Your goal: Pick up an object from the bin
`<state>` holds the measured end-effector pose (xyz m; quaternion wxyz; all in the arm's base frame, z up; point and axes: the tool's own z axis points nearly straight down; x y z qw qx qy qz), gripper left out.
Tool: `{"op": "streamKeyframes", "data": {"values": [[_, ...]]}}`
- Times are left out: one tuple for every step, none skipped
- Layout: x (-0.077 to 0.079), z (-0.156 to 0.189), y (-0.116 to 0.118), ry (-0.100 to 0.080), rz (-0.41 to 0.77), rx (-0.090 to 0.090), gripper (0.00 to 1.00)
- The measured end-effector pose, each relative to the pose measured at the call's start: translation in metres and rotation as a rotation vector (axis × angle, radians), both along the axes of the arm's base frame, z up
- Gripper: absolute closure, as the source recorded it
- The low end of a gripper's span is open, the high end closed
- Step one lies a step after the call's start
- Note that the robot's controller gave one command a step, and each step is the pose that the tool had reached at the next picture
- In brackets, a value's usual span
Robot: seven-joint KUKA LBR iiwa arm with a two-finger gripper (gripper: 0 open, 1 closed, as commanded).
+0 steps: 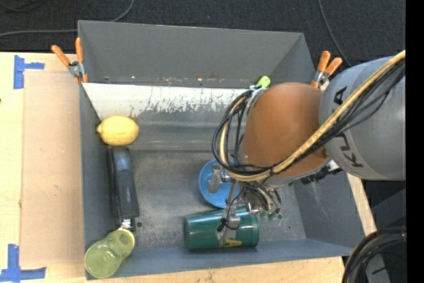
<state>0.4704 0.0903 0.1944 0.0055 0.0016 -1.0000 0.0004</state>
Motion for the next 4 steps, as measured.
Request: {"op": "streamKeyframes", "data": {"values": [[0.002, 0.004, -0.001, -0.008, -0.006, 0.001, 0.00], [0.003, -0.102, -0.033, -0.015, 0.229, 0.003, 0.00], [0.006, -0.122, -0.023, -0.033, 0.303, 0.002, 0.00], [0.006, -0.115, -0.030, -0.030, 0.275, 0.003, 0.00]]}}
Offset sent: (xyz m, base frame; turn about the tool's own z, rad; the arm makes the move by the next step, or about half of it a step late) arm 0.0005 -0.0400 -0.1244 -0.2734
